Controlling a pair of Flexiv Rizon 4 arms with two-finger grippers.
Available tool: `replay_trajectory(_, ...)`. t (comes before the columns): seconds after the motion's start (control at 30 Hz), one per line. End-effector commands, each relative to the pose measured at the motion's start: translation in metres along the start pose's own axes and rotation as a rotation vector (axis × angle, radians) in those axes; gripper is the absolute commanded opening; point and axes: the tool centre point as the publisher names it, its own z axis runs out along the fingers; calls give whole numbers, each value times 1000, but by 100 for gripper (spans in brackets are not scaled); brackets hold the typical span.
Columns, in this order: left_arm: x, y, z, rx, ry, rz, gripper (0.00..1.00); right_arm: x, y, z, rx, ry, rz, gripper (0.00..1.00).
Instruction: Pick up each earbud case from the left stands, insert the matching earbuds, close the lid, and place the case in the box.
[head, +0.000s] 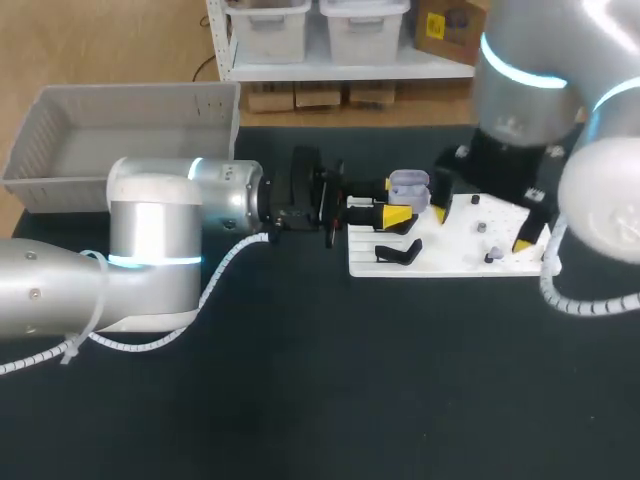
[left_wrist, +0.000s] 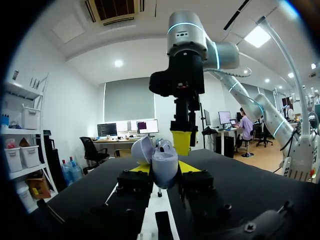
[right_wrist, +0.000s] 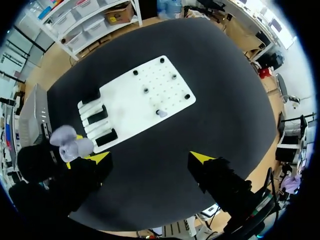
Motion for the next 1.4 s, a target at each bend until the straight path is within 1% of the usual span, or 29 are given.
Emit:
replay_trajectory(0.03,0,-2,0,-6,-1,3,0,0,-9,12,-10,26,-40,100)
replay_trajectory(0.17,0,-2,0,-6,-1,3,0,-4,-24,12,-41,67,-57,100)
replay_trajectory(0.27,0,-2,0,-6,-1,3,0,-10,-31,16,-42,73,-82,100)
replay_trajectory(0.37,0,-2,0,-6,-1,3,0,-13,-33,20,-8,47,-119,100)
replay_trajectory(0.43,0,-2,0,-6,-1,3,0,-16,-35,23,-12,45,-131,100)
replay_trajectory(0.47,0,-2,0,-6,-1,3,0,-17,-37,25,-14,42,-136,96)
replay_trajectory(0.5,0,-2,0,-6,-1,3,0,-19,-39,27,-15,40,-141,95)
replay_trajectory(0.57,0,-2,0,-6,-1,3,0,-22,-42,34,-3,25,-159,95)
replay_trajectory(0.63,0,-2,0,-6,-1,3,0,-26,-47,41,-1,27,-161,92)
replay_trajectory(0.67,0,-2,0,-6,-1,3,0,-28,-50,43,-5,32,-158,89)
replay_trajectory(0.7,0,-2,0,-6,-1,3,0,-29,-53,45,-21,46,-139,82)
replay_trajectory(0.73,0,-2,0,-6,-1,3,0,-31,-56,45,-38,58,-136,66)
replay_trajectory(0.77,0,-2,0,-6,-1,3,0,-31,-58,46,-42,61,-140,64)
replay_trajectory(0.8,0,-2,0,-6,-1,3,0,-32,-59,47,-39,57,-144,57)
replay_trajectory(0.87,0,-2,0,-6,-1,3,0,-36,-59,50,-43,56,-146,55)
replay_trajectory(0.9,0,-2,0,-6,-1,3,0,-38,-59,51,-48,57,-146,51)
replay_trajectory(1.03,0,-2,0,-6,-1,3,0,-44,-56,54,-59,59,-155,48)
replay_trajectory(1.1,0,-2,0,-6,-1,3,0,-46,-53,56,-57,57,-175,45)
replay_trajectory(1.3,0,-2,0,-6,-1,3,0,-51,-45,60,-67,58,-214,47)
replay_trajectory(1.4,0,-2,0,-6,-1,3,0,-55,-40,65,-66,63,-234,47)
